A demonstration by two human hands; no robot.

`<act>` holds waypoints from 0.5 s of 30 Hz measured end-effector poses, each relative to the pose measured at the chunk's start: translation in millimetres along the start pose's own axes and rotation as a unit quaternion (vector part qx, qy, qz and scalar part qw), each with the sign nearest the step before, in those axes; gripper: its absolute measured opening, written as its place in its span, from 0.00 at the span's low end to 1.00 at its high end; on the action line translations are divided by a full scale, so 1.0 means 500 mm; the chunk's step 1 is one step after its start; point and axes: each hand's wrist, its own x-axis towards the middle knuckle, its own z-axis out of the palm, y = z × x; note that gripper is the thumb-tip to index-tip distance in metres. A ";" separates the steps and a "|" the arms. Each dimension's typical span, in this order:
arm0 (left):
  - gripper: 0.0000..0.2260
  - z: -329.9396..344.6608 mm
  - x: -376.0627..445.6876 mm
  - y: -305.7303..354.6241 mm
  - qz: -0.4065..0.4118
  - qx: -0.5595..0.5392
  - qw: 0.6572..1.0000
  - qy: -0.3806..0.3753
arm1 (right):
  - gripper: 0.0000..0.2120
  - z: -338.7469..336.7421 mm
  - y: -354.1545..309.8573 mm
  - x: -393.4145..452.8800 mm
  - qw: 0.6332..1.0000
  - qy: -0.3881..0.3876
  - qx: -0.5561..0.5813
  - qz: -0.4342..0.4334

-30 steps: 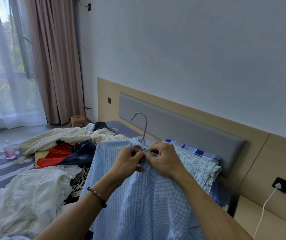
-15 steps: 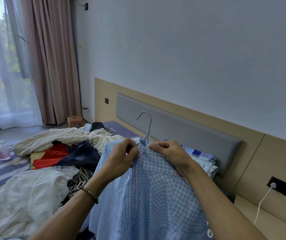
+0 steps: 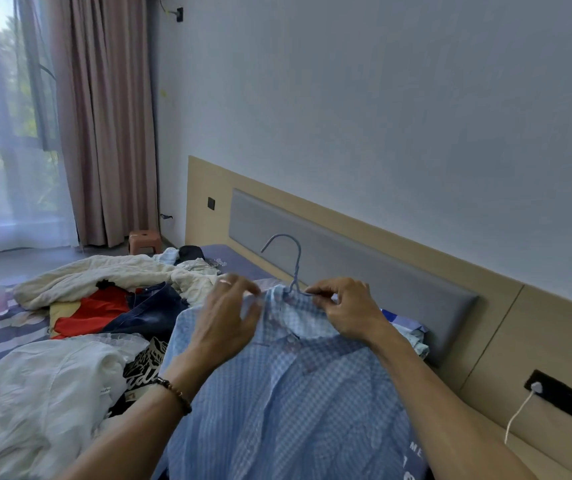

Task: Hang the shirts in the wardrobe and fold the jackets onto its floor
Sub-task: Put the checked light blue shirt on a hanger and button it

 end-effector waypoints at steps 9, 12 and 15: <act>0.12 -0.037 0.087 0.085 0.063 -0.044 0.940 -0.333 | 0.06 -0.044 0.013 -0.041 0.992 -0.006 0.125 -0.019; 0.11 -0.016 0.089 0.112 0.072 -0.023 0.926 -0.370 | 0.07 -0.068 0.036 -0.067 0.993 -0.008 0.116 -0.013; 0.11 0.000 0.073 0.119 0.066 0.004 0.942 -0.329 | 0.07 -0.101 0.074 -0.094 0.996 0.015 0.082 0.013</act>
